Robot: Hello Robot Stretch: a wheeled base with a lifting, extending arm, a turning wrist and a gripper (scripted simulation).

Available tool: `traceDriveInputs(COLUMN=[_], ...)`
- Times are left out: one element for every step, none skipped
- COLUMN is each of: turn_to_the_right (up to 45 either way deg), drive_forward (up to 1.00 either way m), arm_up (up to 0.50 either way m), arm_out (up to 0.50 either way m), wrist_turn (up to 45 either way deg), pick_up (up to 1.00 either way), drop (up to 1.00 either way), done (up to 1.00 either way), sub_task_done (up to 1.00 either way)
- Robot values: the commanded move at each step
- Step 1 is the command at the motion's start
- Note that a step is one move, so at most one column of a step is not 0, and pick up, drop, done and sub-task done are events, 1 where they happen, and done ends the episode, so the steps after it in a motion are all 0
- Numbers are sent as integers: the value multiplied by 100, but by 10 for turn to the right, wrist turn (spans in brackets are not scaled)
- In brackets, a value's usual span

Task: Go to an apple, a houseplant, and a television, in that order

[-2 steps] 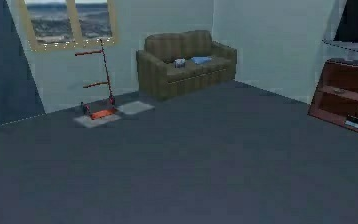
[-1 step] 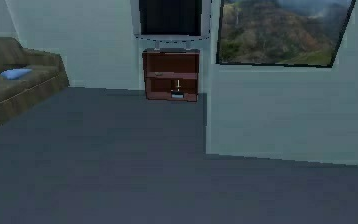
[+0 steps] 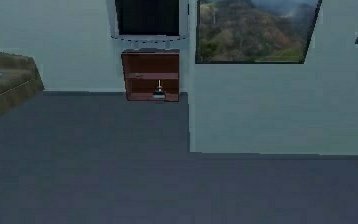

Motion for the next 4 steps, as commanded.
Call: traceDriveInputs(turn_to_the_right=[0,-450,-420,0], drive_forward=[10,0,0,100], arm_up=[0,0,0,0], arm_out=[0,0,0,0], wrist_turn=[0,0,0,0], pick_up=[0,0,0,0], drop=[0,0,0,0], done=[0,0,0,0], sub_task_done=[0,0,0,0])
